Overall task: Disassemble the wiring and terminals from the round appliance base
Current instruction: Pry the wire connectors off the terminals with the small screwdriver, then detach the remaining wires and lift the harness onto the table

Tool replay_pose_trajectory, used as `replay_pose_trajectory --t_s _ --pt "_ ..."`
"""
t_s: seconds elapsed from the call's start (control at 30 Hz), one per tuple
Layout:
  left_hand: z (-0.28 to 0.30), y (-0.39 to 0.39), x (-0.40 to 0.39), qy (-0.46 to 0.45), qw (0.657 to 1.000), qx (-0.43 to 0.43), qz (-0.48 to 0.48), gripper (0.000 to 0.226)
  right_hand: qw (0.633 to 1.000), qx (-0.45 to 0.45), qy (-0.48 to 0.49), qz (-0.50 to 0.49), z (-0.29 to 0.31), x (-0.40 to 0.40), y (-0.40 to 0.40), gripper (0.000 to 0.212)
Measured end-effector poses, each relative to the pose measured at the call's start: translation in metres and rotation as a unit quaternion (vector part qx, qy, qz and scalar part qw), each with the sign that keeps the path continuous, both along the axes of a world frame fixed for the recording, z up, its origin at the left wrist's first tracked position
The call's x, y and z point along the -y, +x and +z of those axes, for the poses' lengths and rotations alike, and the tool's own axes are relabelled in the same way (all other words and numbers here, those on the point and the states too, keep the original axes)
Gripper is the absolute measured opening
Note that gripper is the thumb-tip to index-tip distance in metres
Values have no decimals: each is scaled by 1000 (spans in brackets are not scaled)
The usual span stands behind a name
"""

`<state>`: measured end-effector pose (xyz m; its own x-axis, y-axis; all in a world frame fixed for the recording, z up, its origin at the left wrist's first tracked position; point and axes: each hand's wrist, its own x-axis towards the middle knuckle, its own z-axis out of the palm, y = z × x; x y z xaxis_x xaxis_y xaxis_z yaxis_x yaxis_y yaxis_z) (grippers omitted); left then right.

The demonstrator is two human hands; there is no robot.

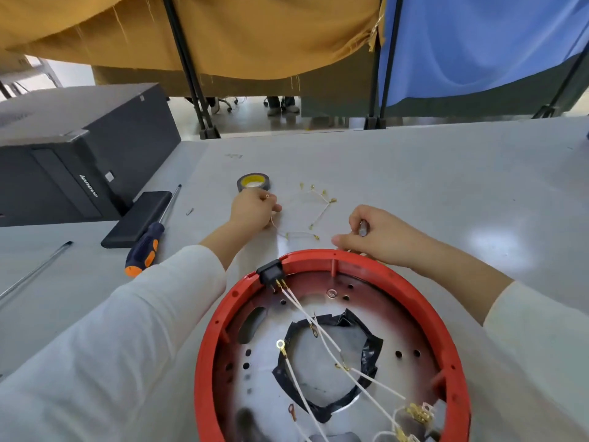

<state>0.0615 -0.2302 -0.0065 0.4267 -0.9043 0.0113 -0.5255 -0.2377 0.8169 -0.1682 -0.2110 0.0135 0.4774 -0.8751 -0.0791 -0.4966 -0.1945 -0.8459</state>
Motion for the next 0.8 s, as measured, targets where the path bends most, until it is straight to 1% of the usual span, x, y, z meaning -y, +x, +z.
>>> replay_pose_trajectory --t_s 0.03,0.07,0.1,0.2,0.23,0.37,0.43,0.47,0.53,0.57,0.6,0.67,0.73,0.8 --pt "-1 2 1 2 995 97 -15 21 1000 -13 -28 -3 -4 3 -2 31" --pt "-3 3 2 5 987 157 -20 22 999 -14 -45 -12 -9 7 -3 30" --pt "-4 4 2 10 982 188 -20 23 998 1 -48 -27 -15 10 -5 30" --pt "-9 5 4 28 977 213 -8 24 991 90 -49 -83 -32 13 -11 26" --pt "-11 4 5 32 976 213 -8 25 989 98 -60 -92 -36 14 -13 26" --pt "-12 2 3 37 975 216 -23 33 989 82 -90 -85 -40 13 -13 24" --pt "-5 -4 -5 29 980 195 -31 35 988 92 -84 -86 -40 13 -13 24" --pt "0 -8 -12 13 981 191 -42 33 988 94 -81 -86 -39 12 -13 24" --pt "11 -18 -29 -19 978 176 -109 21 989 90 -80 -82 -36 10 -13 23" --pt "17 -24 -40 -11 975 147 -165 18 990 88 -79 -80 -34 9 -12 23" --pt "24 -31 -53 15 967 105 -230 20 990 87 -79 -79 -32 7 -12 23" --pt "35 -40 -76 83 939 11 -333 31 990 88 -71 -79 -29 3 -12 22" --pt "39 -41 -91 126 914 -56 -381 33 991 91 -50 -82 -25 -1 -11 23" --pt "39 -39 -99 133 909 -81 -388 37 992 95 -24 -74 -21 -7 -12 23"
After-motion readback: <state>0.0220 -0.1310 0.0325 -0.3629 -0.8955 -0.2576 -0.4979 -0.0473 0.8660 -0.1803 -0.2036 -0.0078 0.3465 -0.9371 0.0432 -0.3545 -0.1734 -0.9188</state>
